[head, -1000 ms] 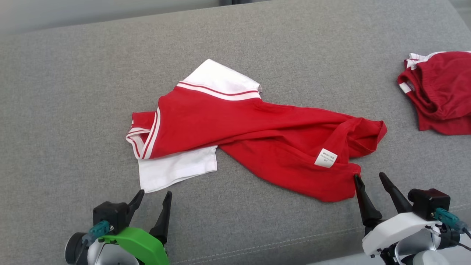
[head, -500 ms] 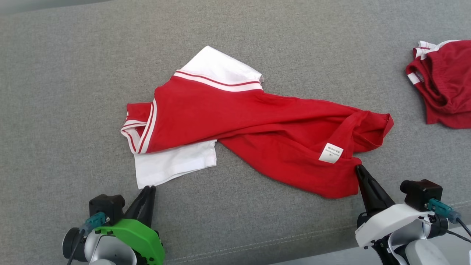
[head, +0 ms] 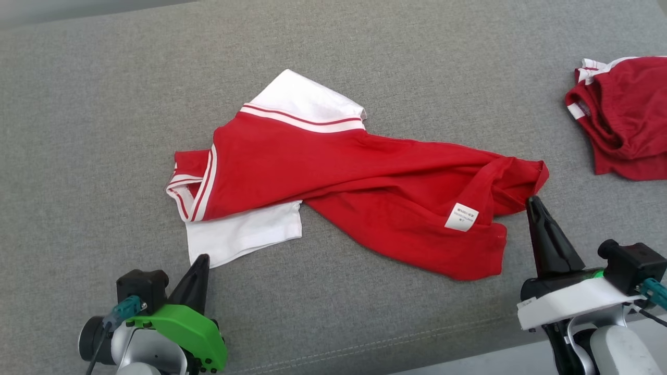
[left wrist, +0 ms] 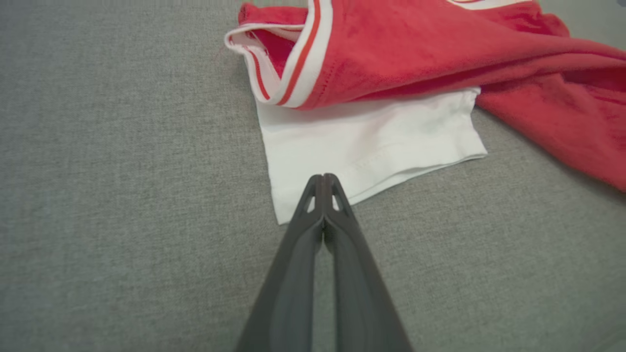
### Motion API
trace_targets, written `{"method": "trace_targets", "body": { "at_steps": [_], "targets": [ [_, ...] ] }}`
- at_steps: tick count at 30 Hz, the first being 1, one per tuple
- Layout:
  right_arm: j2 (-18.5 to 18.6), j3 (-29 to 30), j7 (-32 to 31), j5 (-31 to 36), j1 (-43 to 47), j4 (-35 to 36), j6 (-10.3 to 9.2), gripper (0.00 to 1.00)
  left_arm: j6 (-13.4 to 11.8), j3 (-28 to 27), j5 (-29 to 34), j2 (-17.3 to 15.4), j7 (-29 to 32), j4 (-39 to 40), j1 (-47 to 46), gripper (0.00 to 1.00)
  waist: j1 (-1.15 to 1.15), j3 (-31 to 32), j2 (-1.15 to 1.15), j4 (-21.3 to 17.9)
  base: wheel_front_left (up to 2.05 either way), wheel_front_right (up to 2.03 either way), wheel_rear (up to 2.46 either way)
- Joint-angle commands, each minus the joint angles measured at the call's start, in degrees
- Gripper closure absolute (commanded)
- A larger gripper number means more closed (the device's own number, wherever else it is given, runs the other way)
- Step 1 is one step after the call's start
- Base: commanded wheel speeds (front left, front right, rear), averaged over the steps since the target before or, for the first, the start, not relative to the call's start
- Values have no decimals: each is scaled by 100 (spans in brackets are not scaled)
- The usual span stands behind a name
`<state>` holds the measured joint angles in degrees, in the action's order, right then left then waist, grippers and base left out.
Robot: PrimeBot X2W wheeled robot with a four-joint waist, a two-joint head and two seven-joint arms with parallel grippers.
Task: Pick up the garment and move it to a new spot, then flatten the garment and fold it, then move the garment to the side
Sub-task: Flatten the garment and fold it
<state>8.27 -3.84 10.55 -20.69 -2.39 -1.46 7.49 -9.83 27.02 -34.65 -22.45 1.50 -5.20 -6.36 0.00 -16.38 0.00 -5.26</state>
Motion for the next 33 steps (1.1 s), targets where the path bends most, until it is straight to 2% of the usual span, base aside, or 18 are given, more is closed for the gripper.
{"method": "trace_targets", "body": {
  "at_steps": [1,3,5,6,7,8,16,20,33],
  "targets": [
    [9,52,54,61,2,102,0,100,-44,-18,50,-45,-8,61,34,100,0,28,0,-3,0,0,0],
    [-16,153,116,157,11,259,0,100,-100,-47,78,-64,-62,137,33,100,0,56,0,21,0,0,0],
    [-59,232,154,242,26,385,0,29,-180,-117,144,-71,-206,259,-2,100,0,86,0,57,0,0,0],
    [-81,279,170,277,36,434,0,0,-210,-136,147,-54,-264,294,-3,90,0,111,0,80,0,0,0],
    [-97,306,183,306,39,475,0,0,-254,-176,164,-38,-337,352,-5,55,0,144,0,103,0,0,0],
    [-109,319,176,349,39,509,0,0,-296,-224,185,-26,-424,414,-10,0,0,178,0,124,0,0,0],
    [-163,308,71,605,13,723,0,0,-614,-579,292,94,-1134,839,24,0,0,529,0,290,0,0,0],
    [-176,296,-66,667,36,810,0,0,-662,-722,327,99,-1371,977,49,0,0,759,0,392,0,0,0],
    [-290,232,-497,949,537,807,0,0,-733,-620,548,-116,-1429,926,431,0,0,1462,0,547,0,0,0]
  ]
}}
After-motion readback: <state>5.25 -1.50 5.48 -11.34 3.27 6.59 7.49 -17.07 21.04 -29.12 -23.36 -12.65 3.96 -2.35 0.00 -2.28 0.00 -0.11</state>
